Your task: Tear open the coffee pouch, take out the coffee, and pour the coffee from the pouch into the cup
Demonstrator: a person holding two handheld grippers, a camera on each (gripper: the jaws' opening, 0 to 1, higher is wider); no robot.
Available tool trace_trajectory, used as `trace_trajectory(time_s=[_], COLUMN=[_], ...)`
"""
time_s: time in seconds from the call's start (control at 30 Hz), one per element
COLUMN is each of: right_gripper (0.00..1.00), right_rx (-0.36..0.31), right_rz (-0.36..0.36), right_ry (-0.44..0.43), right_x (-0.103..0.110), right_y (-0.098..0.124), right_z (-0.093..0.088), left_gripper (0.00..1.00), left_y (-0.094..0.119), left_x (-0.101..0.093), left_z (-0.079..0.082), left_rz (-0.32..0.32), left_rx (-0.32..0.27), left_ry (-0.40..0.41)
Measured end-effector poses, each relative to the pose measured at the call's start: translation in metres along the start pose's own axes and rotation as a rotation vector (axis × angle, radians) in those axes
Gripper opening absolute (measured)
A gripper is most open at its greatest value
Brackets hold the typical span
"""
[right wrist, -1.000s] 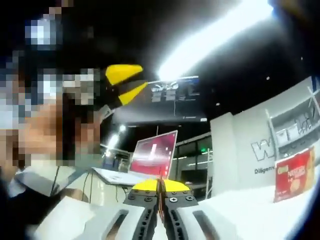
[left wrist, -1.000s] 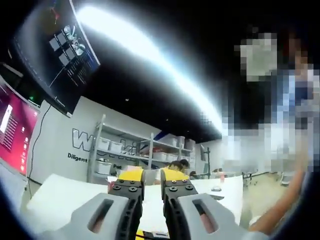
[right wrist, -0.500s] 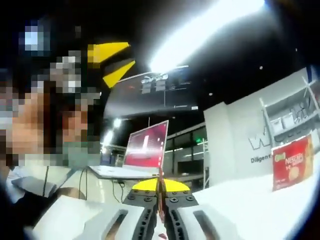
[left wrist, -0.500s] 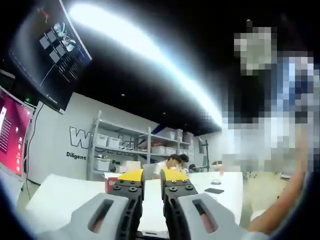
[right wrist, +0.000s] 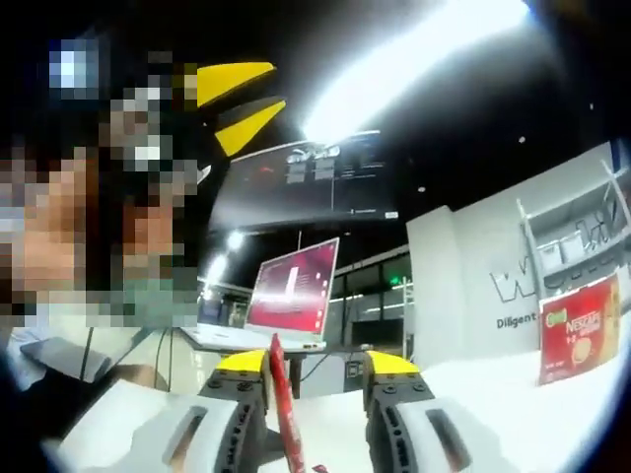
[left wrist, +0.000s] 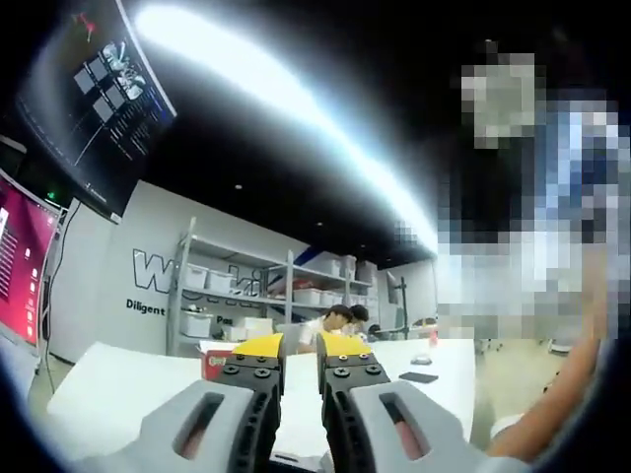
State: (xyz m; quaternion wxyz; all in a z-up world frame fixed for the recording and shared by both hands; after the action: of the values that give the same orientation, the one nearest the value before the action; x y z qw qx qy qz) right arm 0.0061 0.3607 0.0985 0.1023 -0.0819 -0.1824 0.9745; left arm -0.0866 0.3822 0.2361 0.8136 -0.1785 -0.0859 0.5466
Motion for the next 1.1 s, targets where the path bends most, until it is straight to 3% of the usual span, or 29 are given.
trace_trajectory(time_s=[0.23, 0.37, 0.53, 0.6, 0.77, 0.87, 0.97, 1.1], right_gripper=[0.51, 0.53, 0.53, 0.53, 0.52, 0.52, 0.51, 0.51], right_rx=[-0.005, -0.023, -0.042, -0.020, -0.011, -0.006, 0.002, 0.018], right_rz=[0.015, -0.006, 0.002, 0.001, -0.006, -0.003, -0.001, -0.007], right_ry=[0.079, 0.046, 0.106, 0.164, 0.211, 0.210, 0.230, 0.212], right_x=[0.008, 0.005, 0.018, 0.025, 0.028, 0.032, 0.038, 0.033], right_y=[0.000, 0.008, 0.027, 0.039, 0.061, 0.087, 0.101, 0.104], right_z=[0.004, 0.010, 0.034, 0.043, 0.059, 0.068, 0.070, 0.066], left_gripper=[0.15, 0.15, 0.15, 0.15, 0.15, 0.15, 0.15, 0.15], left_y=[0.001, 0.001, -0.002, -0.003, -0.007, -0.009, -0.010, -0.013], left_x=[-0.001, -0.004, -0.005, -0.005, -0.008, -0.010, -0.010, -0.009], left_z=[0.001, 0.002, 0.003, 0.002, 0.001, 0.000, -0.001, -0.005], left_rz=[-0.005, -0.014, -0.024, -0.027, -0.035, -0.039, -0.039, -0.037], left_rx=[-0.008, -0.012, -0.012, -0.009, 0.000, 0.005, 0.006, 0.018], left_ry=[0.005, 0.007, 0.006, 0.007, 0.003, -0.001, -0.001, 0.002])
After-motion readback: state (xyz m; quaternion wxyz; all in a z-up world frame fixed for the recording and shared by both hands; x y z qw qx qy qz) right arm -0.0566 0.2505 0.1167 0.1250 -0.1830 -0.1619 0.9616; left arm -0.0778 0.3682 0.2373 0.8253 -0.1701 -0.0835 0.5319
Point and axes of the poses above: the point that each gripper's makers call its tool centre point, and the gripper's own axes: y roughly backward along the fingers, x roughly to its left, z roughly out of its top, the point moved 7 cm from there along y, roughly backward along the fingers, and after that the axes turned 2 degrees about y, right-handed, at the moved point
